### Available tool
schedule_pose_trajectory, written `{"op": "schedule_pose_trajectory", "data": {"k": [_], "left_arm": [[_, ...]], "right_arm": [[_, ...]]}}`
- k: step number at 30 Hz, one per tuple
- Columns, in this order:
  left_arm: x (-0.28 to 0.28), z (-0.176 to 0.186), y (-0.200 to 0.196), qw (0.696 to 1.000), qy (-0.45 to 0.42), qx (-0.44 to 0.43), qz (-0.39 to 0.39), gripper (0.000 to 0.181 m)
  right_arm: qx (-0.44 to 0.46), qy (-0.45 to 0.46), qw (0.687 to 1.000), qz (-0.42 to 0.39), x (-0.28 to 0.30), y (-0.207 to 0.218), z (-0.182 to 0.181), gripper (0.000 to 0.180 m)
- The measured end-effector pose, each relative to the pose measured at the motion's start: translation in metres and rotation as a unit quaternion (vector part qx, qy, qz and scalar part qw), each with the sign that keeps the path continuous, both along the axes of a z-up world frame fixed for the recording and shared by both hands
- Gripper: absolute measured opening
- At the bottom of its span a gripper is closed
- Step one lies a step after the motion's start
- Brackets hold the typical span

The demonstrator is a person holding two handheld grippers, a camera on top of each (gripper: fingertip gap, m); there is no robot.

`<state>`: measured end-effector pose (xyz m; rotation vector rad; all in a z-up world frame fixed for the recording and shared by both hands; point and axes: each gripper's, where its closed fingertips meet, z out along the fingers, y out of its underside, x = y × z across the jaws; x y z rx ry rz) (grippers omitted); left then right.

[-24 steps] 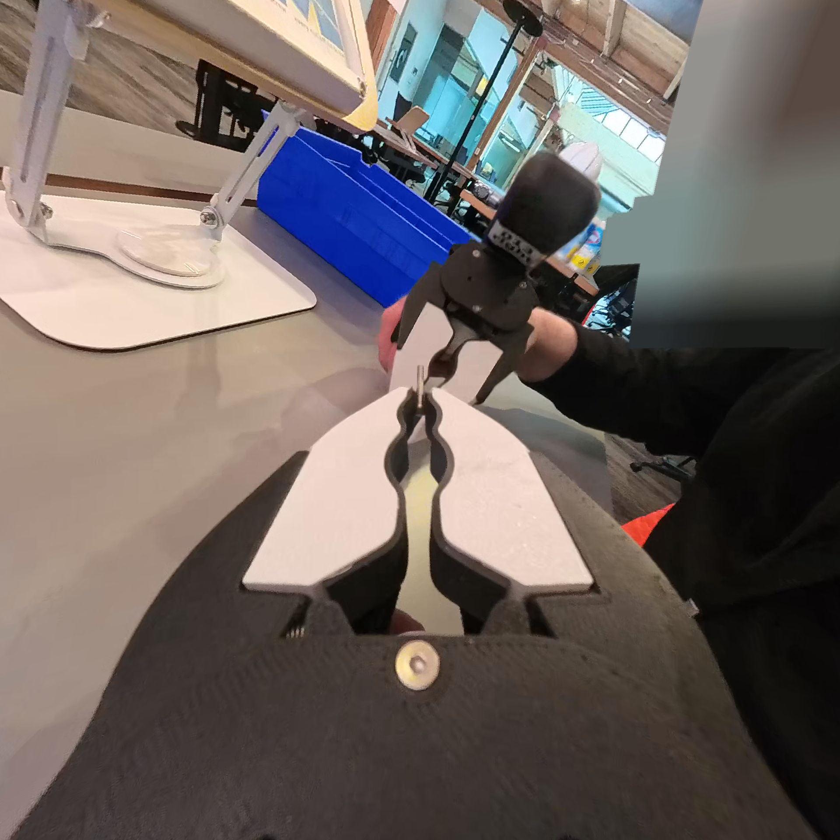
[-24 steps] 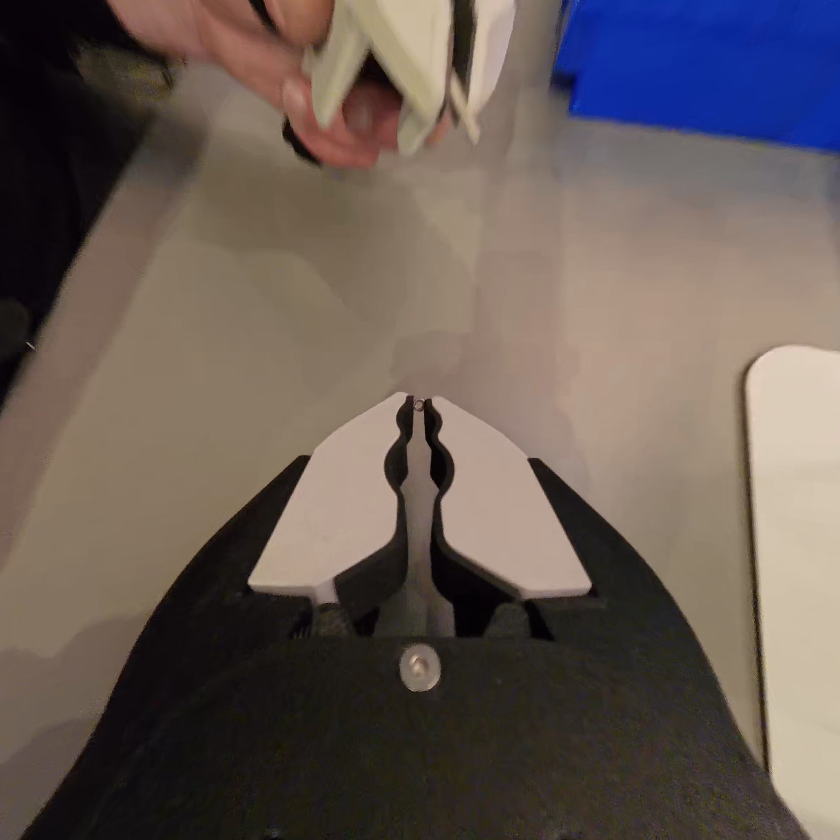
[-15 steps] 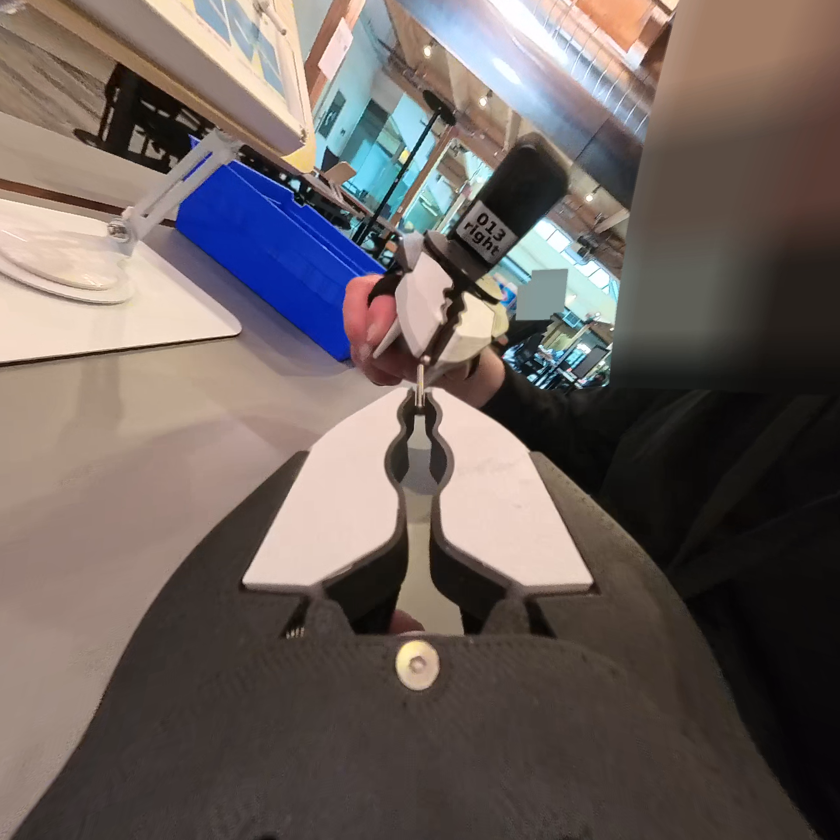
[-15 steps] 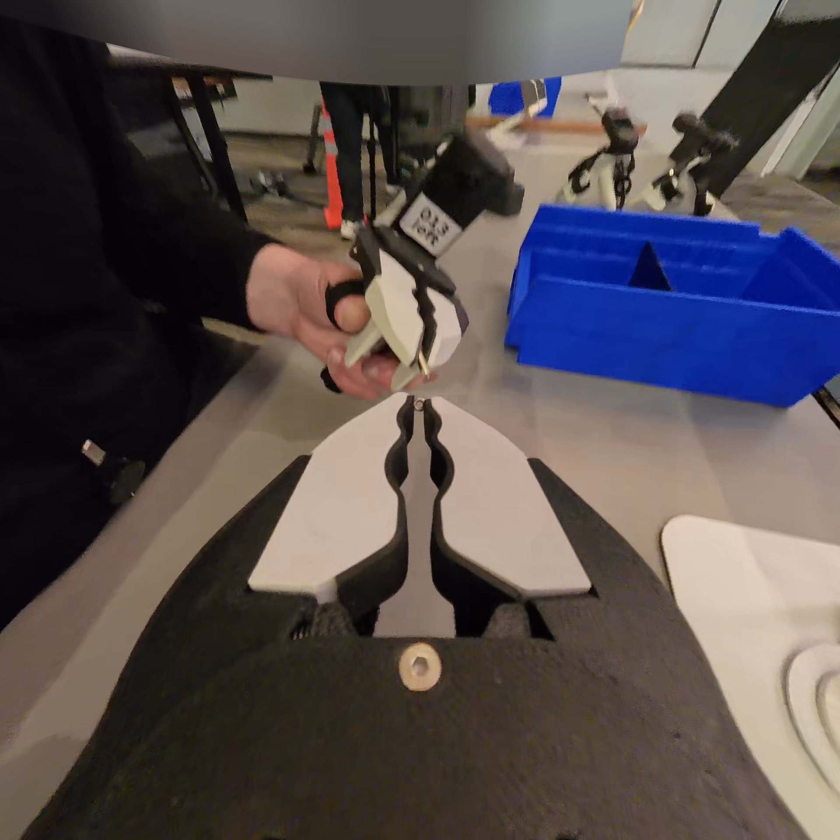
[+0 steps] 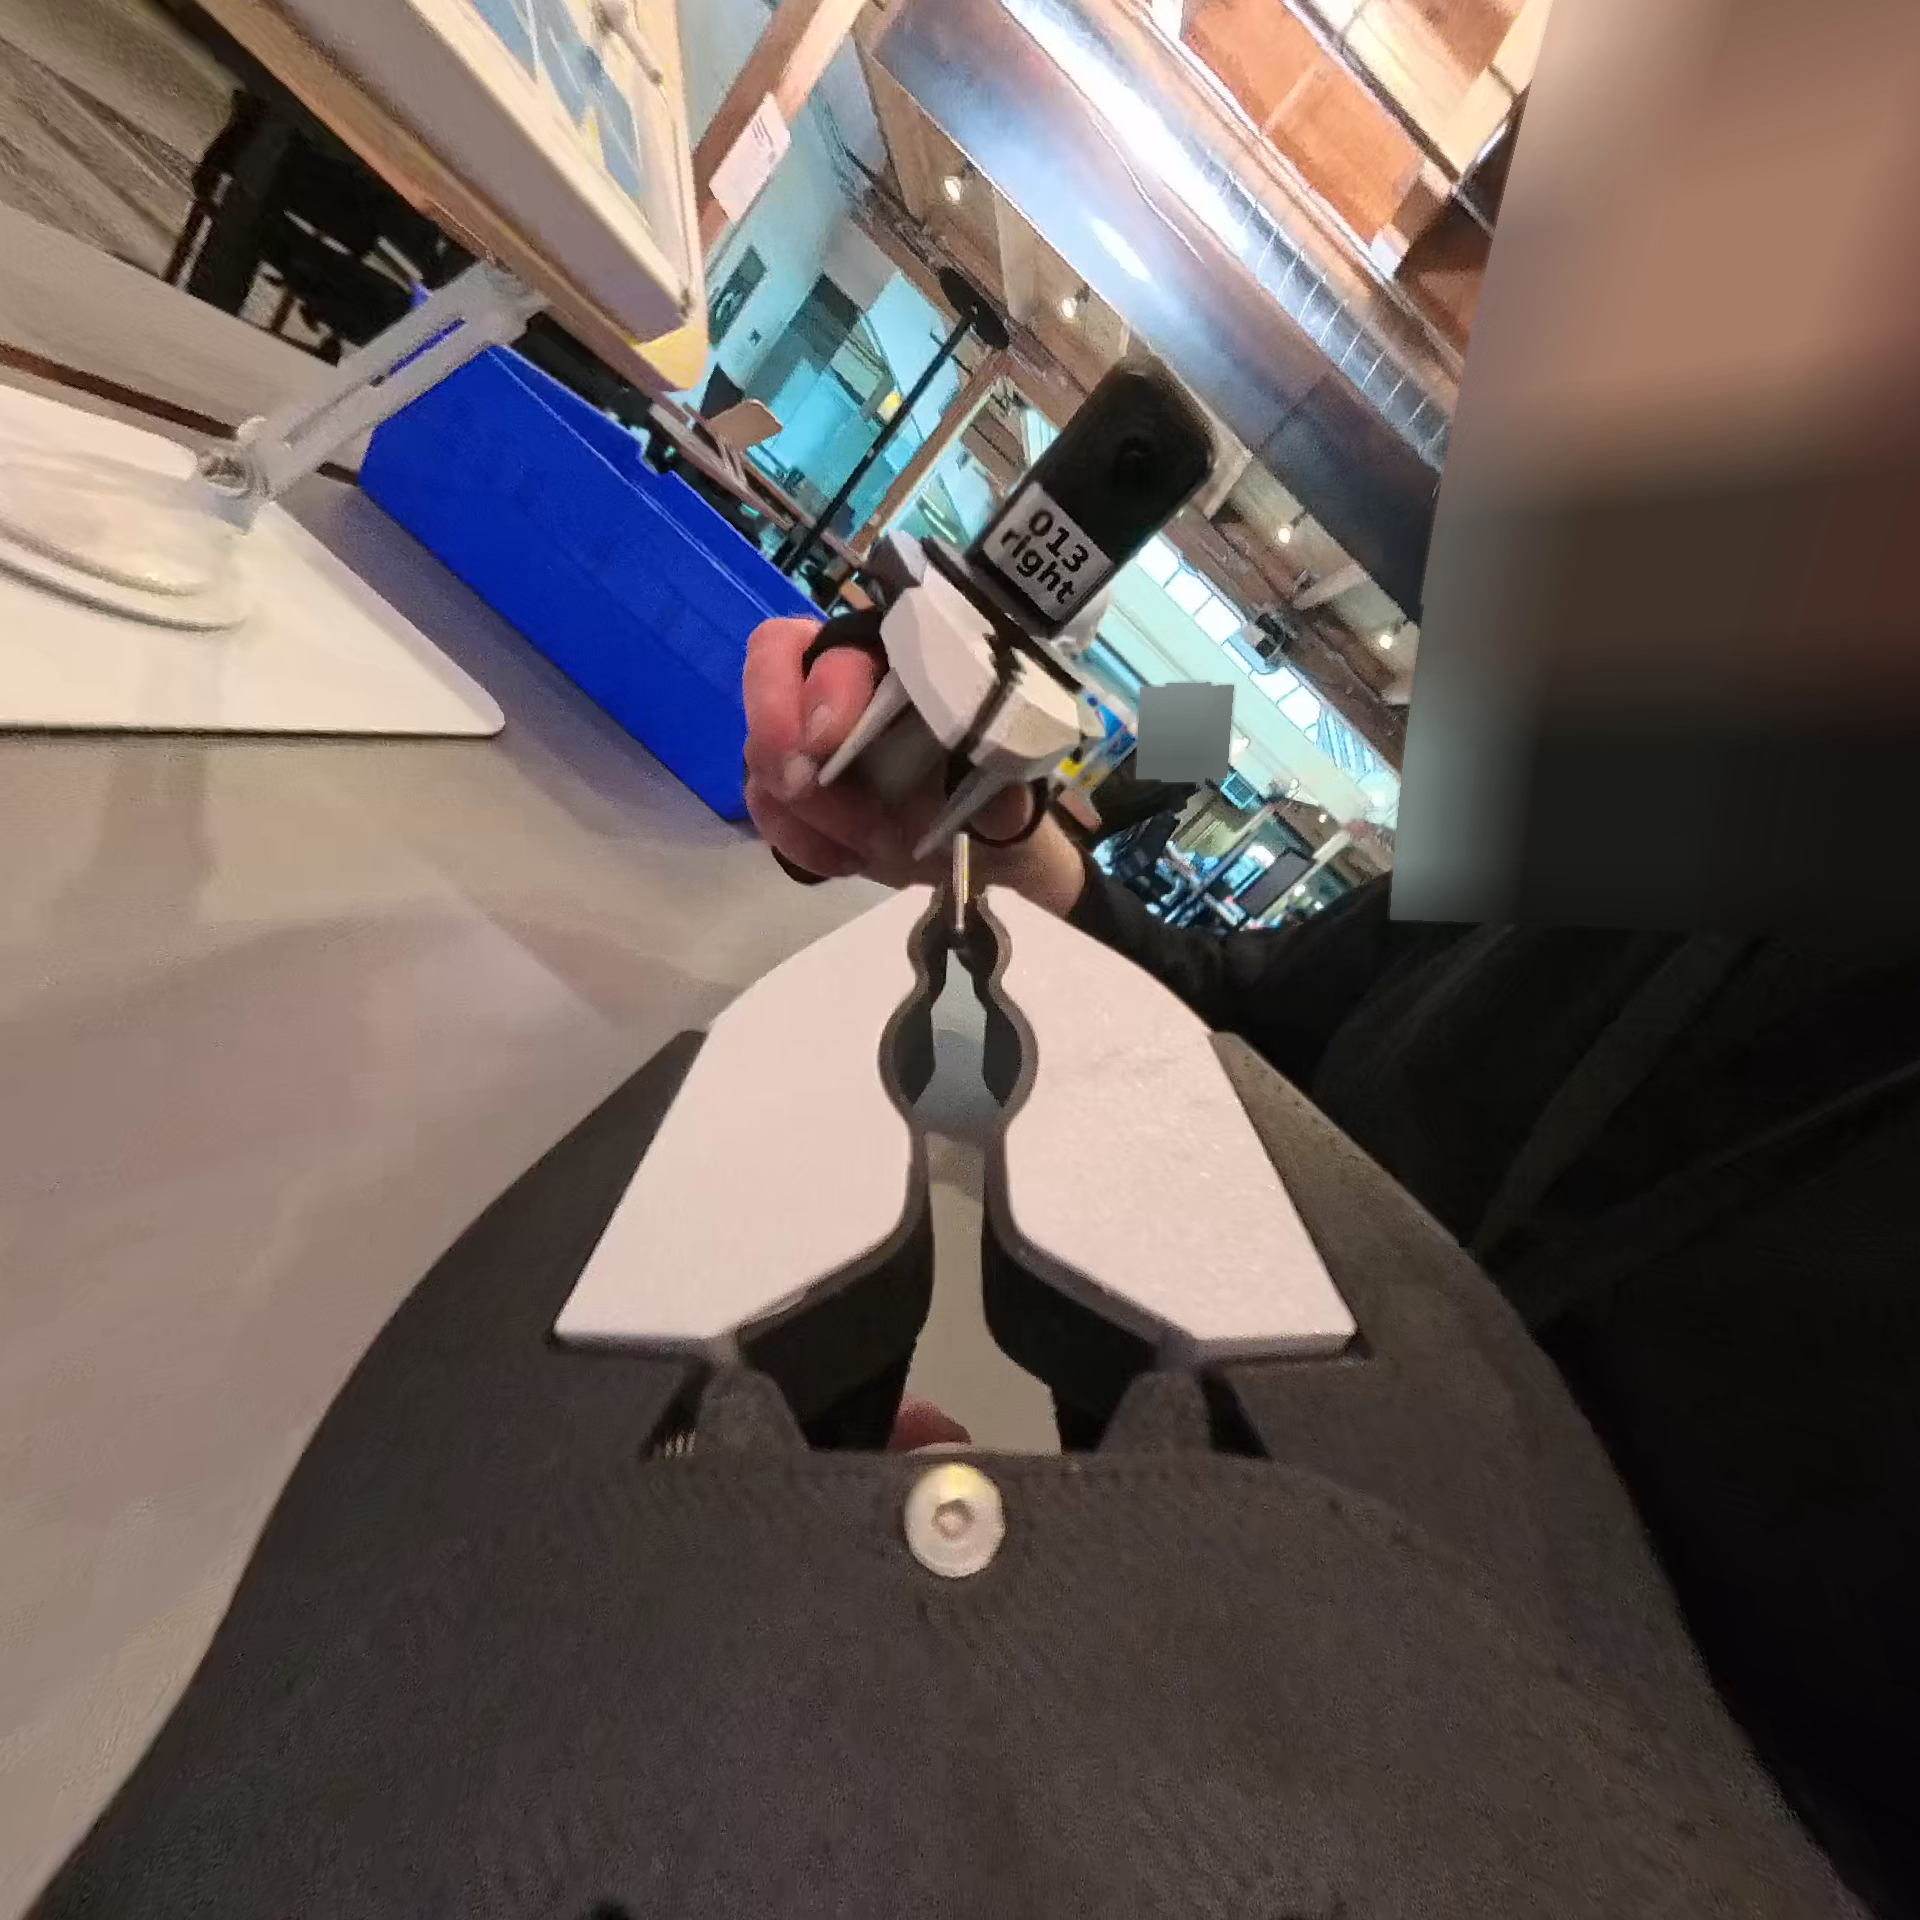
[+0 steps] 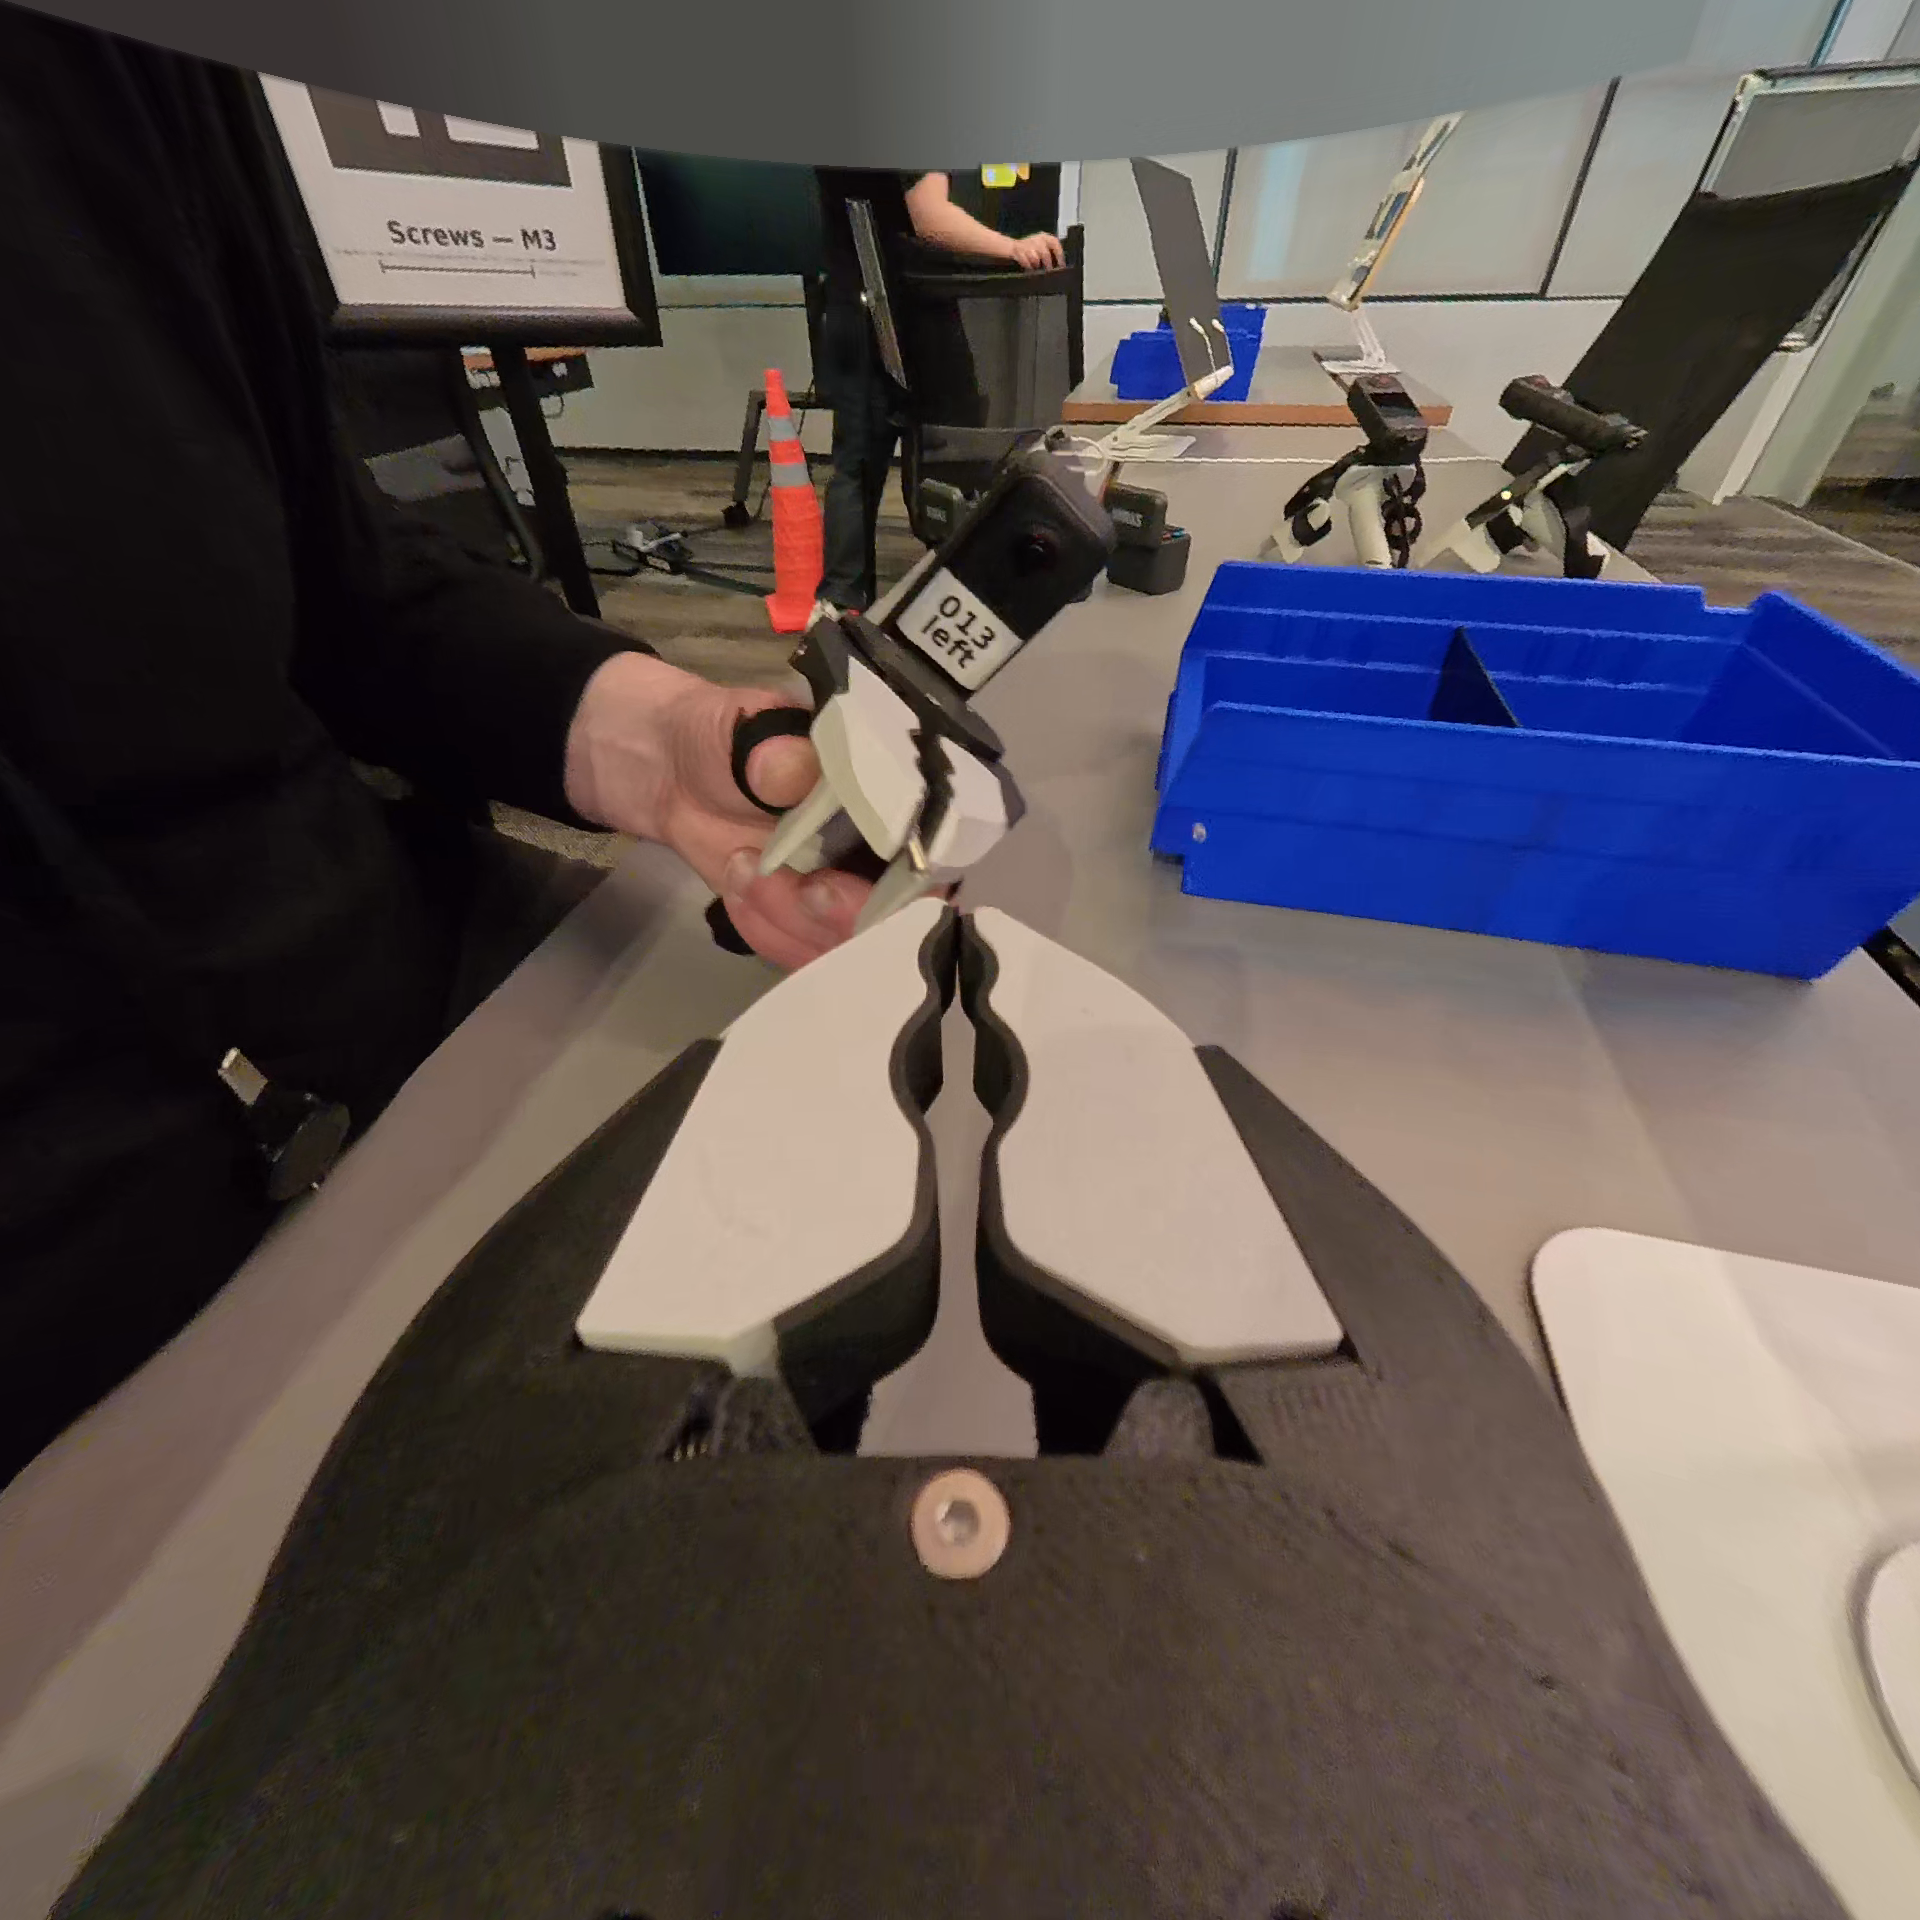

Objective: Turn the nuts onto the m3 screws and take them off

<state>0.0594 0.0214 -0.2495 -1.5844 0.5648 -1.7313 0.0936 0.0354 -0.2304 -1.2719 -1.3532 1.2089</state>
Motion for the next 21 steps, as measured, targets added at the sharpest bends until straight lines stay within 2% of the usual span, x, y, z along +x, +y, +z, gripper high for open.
{"op": "schedule_pose_trajectory", "data": {"k": [7,12,15,21], "left_arm": [[-0.006,-0.002,-0.014,1.000,0.026,0.004,-0.009,0.003],[-0.017,-0.002,-0.031,0.999,0.048,0.006,-0.021,0.003],[-0.042,0.006,-0.035,0.998,0.062,0.017,0.004,0.003],[-0.111,0.033,-0.034,0.990,0.095,0.054,0.094,0.003]], "right_arm": [[-0.004,-0.027,1.000,-0.009,-0.002,0.005,-0.019,0.000],[0.025,-0.092,0.995,-0.028,-0.016,0.007,-0.042,0.000],[0.039,-0.134,0.990,-0.025,-0.034,0.004,-0.057,0.002],[0.067,-0.159,0.985,0.012,-0.088,-0.016,-0.066,0.006]]}}
